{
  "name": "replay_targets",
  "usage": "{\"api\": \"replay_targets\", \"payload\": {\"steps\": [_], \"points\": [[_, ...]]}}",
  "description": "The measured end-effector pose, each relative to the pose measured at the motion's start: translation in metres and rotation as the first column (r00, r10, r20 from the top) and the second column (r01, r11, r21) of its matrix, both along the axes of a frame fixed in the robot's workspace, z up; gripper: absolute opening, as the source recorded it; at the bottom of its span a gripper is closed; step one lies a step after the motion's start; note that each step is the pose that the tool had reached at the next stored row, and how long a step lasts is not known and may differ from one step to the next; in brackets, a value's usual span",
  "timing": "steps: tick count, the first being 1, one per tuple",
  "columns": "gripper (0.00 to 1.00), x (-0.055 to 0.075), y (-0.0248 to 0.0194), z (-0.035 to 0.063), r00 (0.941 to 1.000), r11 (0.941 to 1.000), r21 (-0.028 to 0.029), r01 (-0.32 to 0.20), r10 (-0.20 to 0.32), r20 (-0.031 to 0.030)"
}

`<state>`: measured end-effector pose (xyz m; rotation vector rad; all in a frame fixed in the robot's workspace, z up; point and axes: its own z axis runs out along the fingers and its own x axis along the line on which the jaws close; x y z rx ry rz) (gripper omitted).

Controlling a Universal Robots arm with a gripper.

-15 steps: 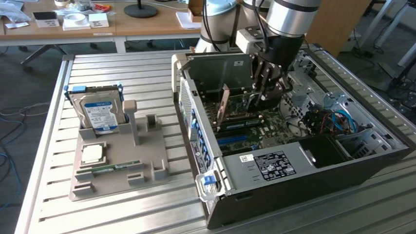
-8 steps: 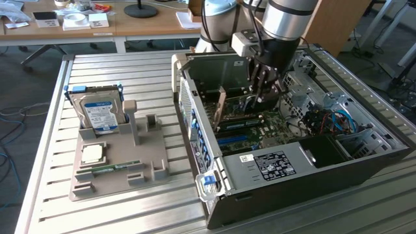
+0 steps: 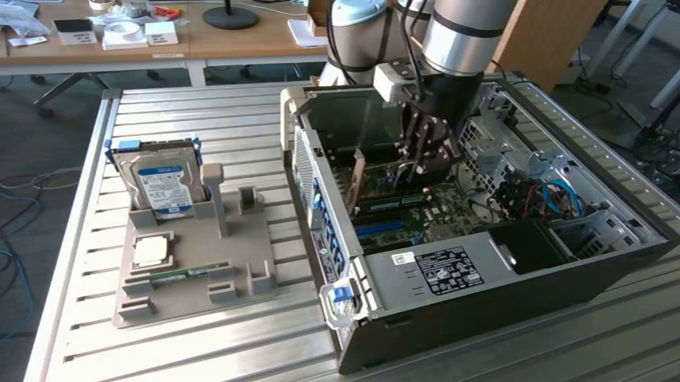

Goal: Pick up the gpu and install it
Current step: 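Insert the gpu into the slot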

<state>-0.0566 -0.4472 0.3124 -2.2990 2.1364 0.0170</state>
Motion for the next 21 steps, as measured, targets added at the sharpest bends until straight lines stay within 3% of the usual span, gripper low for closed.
{"api": "replay_targets", "payload": {"steps": [6,12,21], "points": [[0.27,-0.0027,-0.0003,-0.0032,1.0,1.0,-0.0001,0.0,0.0,-0.0001],[0.27,-0.0053,-0.0034,-0.0059,1.0,1.0,0.0001,0.0,0.0,0.0],[0.27,-0.0081,-0.0036,-0.0095,1.0,1.0,0.0001,0.0,0.0,0.0]]}}
